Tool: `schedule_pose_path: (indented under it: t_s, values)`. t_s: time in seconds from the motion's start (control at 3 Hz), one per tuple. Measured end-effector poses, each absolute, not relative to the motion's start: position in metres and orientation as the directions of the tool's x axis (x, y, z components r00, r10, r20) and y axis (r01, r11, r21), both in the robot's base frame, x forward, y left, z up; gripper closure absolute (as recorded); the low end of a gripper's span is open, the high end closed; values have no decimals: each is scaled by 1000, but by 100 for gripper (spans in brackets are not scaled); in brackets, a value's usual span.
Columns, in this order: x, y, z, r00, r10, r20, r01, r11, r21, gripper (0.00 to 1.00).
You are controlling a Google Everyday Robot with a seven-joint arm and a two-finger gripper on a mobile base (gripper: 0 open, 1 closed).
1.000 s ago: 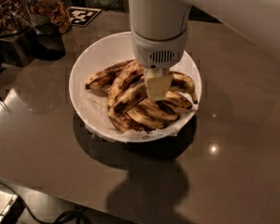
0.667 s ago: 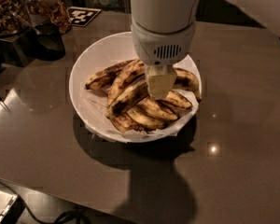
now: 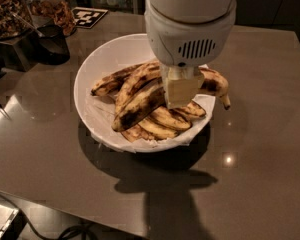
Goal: Pick banana from white bowl
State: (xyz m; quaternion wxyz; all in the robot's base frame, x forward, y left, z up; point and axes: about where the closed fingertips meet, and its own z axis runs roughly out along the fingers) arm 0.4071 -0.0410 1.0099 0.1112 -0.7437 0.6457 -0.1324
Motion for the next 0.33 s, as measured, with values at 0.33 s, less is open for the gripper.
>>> schedule_pose_path:
  t_s: [0.33]
  values:
    - [407, -41, 1010, 131, -990, 53, -931, -141, -336, 100]
